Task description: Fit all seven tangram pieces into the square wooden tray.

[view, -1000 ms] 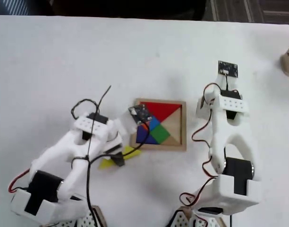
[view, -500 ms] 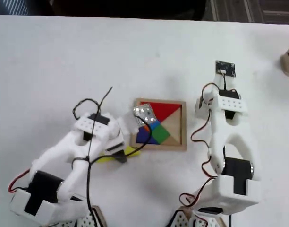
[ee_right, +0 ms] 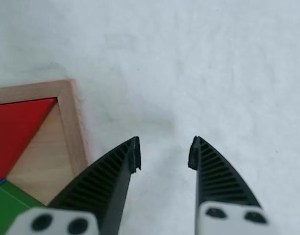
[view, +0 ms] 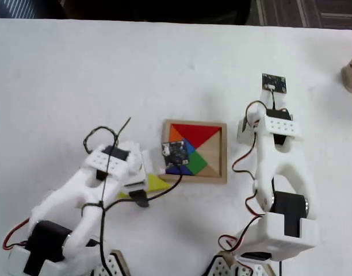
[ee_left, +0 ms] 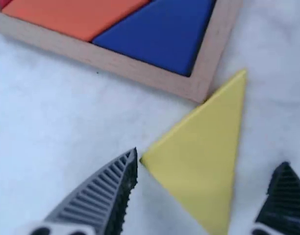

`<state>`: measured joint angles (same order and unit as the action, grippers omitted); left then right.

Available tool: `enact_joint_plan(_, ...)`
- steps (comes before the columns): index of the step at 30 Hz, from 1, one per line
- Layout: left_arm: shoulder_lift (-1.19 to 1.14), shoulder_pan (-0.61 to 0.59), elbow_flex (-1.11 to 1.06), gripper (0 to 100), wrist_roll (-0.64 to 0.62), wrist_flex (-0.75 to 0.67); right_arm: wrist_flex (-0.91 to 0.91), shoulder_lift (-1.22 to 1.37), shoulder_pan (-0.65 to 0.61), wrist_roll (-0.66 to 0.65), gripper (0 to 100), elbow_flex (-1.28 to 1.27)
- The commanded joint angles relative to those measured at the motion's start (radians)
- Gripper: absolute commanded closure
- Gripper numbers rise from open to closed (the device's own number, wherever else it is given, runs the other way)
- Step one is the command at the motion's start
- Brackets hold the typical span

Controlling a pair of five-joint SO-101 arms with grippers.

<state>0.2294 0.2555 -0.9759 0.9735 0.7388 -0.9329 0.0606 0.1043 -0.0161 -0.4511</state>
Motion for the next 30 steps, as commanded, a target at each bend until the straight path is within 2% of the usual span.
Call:
enact_joint_plan(1,0.041,0.027,-0.002,59,0.012,-0.054,0.018,-0.044,-0.012,-0.011,83.6,0.037)
enact_joint_plan(21,-0.021,0.042,0.048,59,0.012,-0.064,0.018,-0.044,-0.019,-0.011,83.6,0.035)
enact_joint_plan(30,-0.177,0.039,0.224,59,0.011,0.104,0.018,-0.044,-0.019,-0.011,83.6,0.035)
